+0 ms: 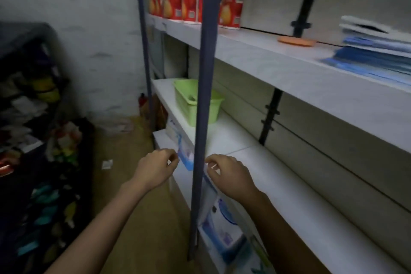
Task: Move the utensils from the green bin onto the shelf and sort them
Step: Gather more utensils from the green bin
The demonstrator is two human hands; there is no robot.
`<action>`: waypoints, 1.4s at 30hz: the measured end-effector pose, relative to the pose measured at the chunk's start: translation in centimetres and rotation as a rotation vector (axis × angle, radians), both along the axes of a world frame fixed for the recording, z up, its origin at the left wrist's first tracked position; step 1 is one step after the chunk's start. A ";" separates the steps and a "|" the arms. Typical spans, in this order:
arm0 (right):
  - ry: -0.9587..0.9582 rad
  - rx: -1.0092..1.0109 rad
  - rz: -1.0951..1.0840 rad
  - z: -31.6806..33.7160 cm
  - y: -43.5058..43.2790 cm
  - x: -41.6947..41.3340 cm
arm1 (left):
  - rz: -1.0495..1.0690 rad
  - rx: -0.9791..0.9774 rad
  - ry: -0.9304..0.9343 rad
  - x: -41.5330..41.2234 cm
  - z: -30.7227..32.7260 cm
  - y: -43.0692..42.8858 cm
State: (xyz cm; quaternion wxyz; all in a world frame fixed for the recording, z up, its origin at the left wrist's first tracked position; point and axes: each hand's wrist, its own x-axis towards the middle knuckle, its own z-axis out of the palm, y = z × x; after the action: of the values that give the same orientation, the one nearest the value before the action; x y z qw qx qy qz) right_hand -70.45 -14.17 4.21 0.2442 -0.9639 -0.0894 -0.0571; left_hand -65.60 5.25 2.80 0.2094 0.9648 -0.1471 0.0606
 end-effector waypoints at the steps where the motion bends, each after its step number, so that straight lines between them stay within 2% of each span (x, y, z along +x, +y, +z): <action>1: -0.009 0.007 0.013 0.1 1.1 1.2 | 0.018 0.007 0.004 0.9 -0.1 1.2; 10: -0.024 0.118 -0.007 -0.2 11.4 15.1 | 0.069 0.104 -0.038 12.4 -0.2 11.2; 19: -0.026 0.125 -0.148 0.0 15.5 25.7 | 0.009 0.080 -0.092 22.8 1.6 16.6; 26: -0.042 0.076 -0.212 -0.1 15.6 33.0 | -0.079 0.051 -0.120 31.5 1.8 16.7; 32: -0.105 0.075 -0.360 -0.3 13.1 40.9 | -0.216 0.030 -0.145 41.6 1.9 14.1; 42: 0.099 0.113 -0.657 -1.5 6.4 50.7 | -0.490 -0.095 -0.142 55.3 2.1 7.6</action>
State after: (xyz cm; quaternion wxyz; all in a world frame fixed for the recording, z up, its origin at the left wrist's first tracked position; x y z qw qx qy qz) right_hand -19.79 -7.80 2.75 0.2698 -0.9278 0.2412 -0.0910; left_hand -10.31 12.84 4.91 0.2520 0.8828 -0.3877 0.0824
